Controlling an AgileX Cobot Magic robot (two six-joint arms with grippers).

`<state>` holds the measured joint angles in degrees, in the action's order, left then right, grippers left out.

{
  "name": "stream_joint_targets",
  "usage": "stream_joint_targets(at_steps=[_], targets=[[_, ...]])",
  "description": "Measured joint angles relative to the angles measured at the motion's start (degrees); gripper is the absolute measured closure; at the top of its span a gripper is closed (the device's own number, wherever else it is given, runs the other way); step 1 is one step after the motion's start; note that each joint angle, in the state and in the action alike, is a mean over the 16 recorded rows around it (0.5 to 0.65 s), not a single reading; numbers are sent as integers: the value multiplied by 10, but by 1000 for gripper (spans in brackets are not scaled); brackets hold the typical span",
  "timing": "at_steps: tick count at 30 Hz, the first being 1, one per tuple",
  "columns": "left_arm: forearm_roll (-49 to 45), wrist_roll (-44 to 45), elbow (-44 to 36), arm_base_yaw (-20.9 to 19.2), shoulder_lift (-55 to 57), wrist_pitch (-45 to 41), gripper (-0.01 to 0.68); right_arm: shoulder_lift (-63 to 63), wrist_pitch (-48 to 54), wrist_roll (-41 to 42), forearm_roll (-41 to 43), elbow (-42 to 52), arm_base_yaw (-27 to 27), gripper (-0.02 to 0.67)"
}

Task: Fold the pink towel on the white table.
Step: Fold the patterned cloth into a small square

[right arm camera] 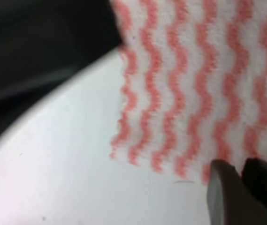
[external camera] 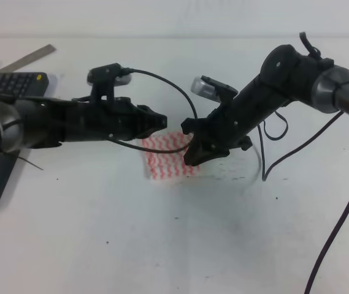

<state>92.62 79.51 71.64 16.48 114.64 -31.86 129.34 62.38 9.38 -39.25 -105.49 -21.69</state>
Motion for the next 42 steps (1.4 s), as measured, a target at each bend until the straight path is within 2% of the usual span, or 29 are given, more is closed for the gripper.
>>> stream_joint_targets(at_steps=[12,23,32,42], targets=[[-20,-11,0,21,28,41,674,2,4,0,-1,-4,0,643],[-24,-17,6,21,29,25,674,6,5,6,-8,-6,0,651],[-65,-64,11,21,6,5,674,1,5,23,-37,-10,-5,660],[-105,-100,11,21,8,27,675,8,-6,31,-45,-15,-11,665]])
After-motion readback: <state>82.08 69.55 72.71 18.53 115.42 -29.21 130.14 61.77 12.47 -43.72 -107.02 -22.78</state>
